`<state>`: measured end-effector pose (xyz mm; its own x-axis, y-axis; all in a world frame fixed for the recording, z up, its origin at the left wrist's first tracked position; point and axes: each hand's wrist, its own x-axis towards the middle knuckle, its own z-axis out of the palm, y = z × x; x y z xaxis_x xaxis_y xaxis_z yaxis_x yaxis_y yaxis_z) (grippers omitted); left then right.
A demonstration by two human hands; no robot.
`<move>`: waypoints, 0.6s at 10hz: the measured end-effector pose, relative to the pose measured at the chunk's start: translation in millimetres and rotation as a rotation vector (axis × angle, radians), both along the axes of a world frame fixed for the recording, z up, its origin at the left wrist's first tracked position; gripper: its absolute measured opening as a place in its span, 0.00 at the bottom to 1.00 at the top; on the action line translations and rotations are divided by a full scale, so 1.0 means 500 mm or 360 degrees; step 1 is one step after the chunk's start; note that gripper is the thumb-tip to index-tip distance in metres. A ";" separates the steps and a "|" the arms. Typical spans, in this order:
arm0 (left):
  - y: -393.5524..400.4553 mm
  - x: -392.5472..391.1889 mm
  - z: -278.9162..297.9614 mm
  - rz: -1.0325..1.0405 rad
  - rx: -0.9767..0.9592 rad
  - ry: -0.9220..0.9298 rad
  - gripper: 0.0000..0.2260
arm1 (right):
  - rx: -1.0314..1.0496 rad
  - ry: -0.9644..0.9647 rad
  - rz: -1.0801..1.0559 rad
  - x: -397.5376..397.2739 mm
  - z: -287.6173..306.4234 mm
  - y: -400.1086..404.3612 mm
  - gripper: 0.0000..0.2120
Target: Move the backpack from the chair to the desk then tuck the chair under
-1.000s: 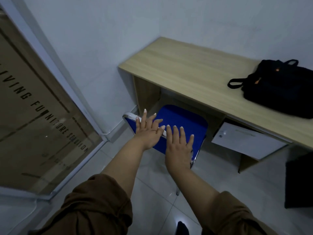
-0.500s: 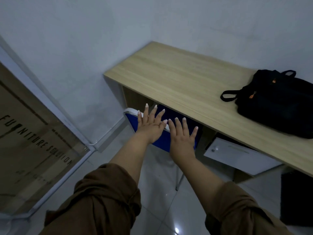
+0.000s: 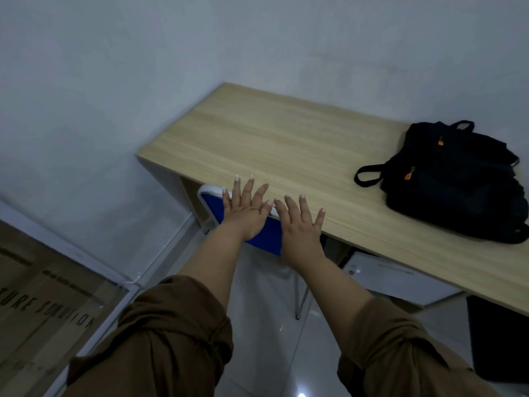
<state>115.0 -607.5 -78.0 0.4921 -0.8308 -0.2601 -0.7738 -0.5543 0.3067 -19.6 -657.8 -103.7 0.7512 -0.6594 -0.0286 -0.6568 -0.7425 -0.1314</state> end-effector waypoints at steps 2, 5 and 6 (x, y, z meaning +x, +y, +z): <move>-0.001 0.039 0.004 -0.0053 -0.0019 0.0001 0.25 | -0.0042 -0.0089 0.0001 0.035 -0.014 0.000 0.45; -0.024 0.028 0.051 -0.0058 0.0508 -0.0026 0.29 | 0.0724 0.0021 0.0041 0.000 0.061 -0.033 0.43; -0.033 0.007 0.087 -0.0147 0.0709 -0.0056 0.32 | 0.0896 -0.0015 -0.0115 -0.052 0.081 -0.055 0.38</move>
